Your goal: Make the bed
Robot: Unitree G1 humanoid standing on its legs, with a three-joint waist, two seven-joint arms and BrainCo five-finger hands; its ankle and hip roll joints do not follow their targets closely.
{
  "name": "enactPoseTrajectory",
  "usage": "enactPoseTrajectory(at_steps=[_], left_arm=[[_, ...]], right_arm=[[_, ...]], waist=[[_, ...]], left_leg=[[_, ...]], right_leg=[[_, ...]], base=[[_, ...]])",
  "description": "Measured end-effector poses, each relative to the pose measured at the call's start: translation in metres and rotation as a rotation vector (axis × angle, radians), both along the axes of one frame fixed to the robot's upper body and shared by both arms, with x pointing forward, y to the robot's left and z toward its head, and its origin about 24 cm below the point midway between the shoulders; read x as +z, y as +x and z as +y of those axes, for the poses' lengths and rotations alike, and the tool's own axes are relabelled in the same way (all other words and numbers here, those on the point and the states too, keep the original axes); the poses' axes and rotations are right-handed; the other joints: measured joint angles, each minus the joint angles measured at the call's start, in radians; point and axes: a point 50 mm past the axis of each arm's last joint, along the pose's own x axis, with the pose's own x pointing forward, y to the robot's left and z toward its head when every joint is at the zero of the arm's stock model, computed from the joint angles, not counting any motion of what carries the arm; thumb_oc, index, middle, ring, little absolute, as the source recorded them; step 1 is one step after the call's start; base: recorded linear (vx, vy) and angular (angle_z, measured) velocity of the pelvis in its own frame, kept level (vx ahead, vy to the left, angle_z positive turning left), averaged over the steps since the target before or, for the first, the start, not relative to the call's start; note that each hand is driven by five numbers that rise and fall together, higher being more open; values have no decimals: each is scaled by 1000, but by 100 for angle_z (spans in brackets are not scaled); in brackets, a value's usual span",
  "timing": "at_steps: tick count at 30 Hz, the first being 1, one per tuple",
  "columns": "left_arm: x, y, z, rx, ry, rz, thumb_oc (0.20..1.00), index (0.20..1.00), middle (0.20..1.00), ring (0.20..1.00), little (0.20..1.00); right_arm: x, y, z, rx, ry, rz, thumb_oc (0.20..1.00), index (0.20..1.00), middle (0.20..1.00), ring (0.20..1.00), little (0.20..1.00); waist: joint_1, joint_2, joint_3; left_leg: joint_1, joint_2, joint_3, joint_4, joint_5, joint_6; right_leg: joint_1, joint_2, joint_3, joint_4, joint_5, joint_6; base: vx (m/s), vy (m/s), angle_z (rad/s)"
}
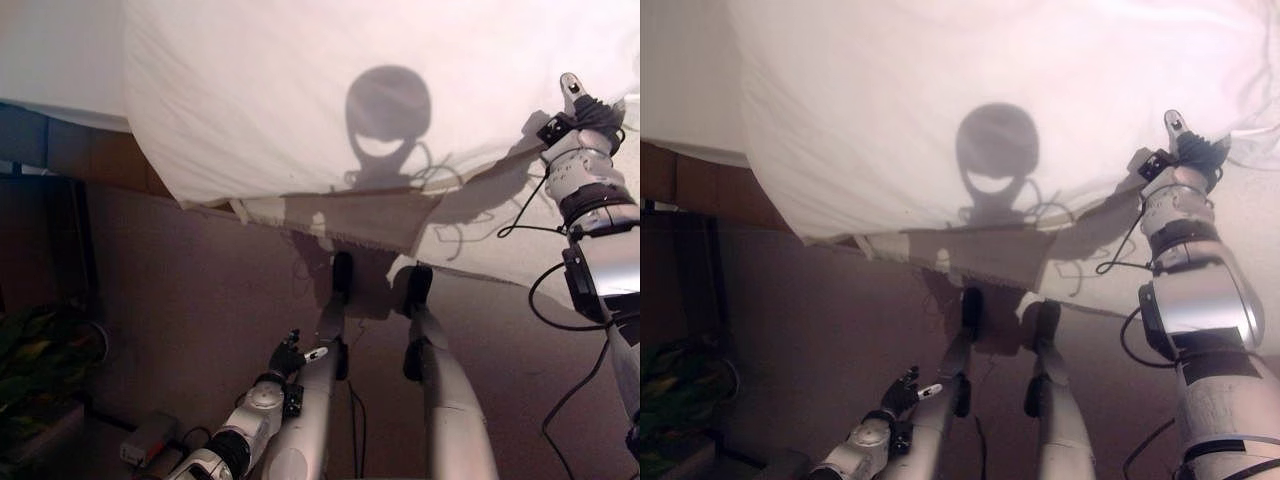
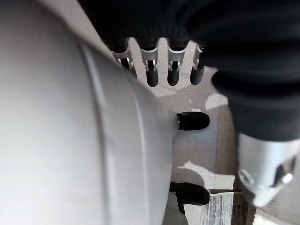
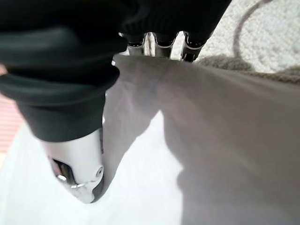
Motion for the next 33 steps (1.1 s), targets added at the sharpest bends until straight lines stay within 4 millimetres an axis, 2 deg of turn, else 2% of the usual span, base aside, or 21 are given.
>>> enactPoseTrajectory(at_steps=[5,10,13,16,21,26,28,29,31,33], left_arm=[[3,2,0,9,0,-16,1000,1000,1000,1000,1000],[4,4,-2,13,-5,-20,1000,1000,1000,1000,1000],[9,10,-4,9,-8,-41,1000,1000,1000,1000,1000],[20,21,-7,1,-17,-92,1000,1000,1000,1000,1000],[47,31,-11,-60,-83,-209,1000,1000,1000,1000,1000],[74,29,-26,-195,-211,-293,1000,1000,1000,1000,1000],[85,25,-39,-293,-288,-282,1000,1000,1000,1000,1000],[84,22,-42,-315,-313,-263,1000,1000,1000,1000,1000],[92,21,-53,-378,-378,-249,1000,1000,1000,1000,1000],[100,17,-63,-465,-421,-225,1000,1000,1000,1000,1000]], right_arm=[[11,-6,-9,-30,-30,-19,200,200,200,200,200],[22,0,8,33,-53,-71,200,200,200,200,200],[17,1,10,46,-52,-78,200,200,200,200,200],[11,4,16,71,-64,-84,200,200,200,200,200],[5,5,25,105,-85,-120,200,200,200,200,200],[10,4,41,153,-236,-137,200,200,200,200,200],[6,7,43,178,-246,-112,200,200,200,200,200],[3,8,45,191,-246,-102,200,200,200,200,200],[-5,12,53,235,-247,-72,200,200,200,200,200],[-14,17,63,288,-251,-39,200,200,200,200,200]], waist=[[-8,0,0],[-11,1,0],[-6,3,1],[4,4,2],[-12,4,2],[-38,-2,-2],[-49,-6,-4],[-51,-7,-4],[-70,-9,-5],[-78,-29,-16]], left_leg=[[-32,-9,-13,0,16,9],[-26,-9,-12,8,29,20],[3,-14,-9,16,29,19],[82,-17,-2,8,28,18],[211,-18,17,1,9,5],[340,-21,69,1,-24,27],[399,-25,97,0,-33,46],[419,-27,104,0,-32,58],[472,-32,114,-1,-43,63],[513,-32,130,-1,-56,66]], right_leg=[[-54,-19,-1,60,-21,-2],[-53,-24,-4,81,-33,-9],[-27,-30,-5,97,-40,-13],[55,-32,-2,83,-41,-9],[194,-31,8,51,-48,13],[339,-23,55,-32,-18,51],[418,-14,68,-94,17,52],[445,-12,73,-114,31,50],[521,-13,73,-166,51,52],[578,-11,76,-214,66,57]], base=[[2,29,6],[-49,91,3],[-62,104,9],[-26,68,0],[15,70,2],[49,40,-26],[41,16,-26],[31,7,-27],[20,-12,-12],[21,-38,-13]])
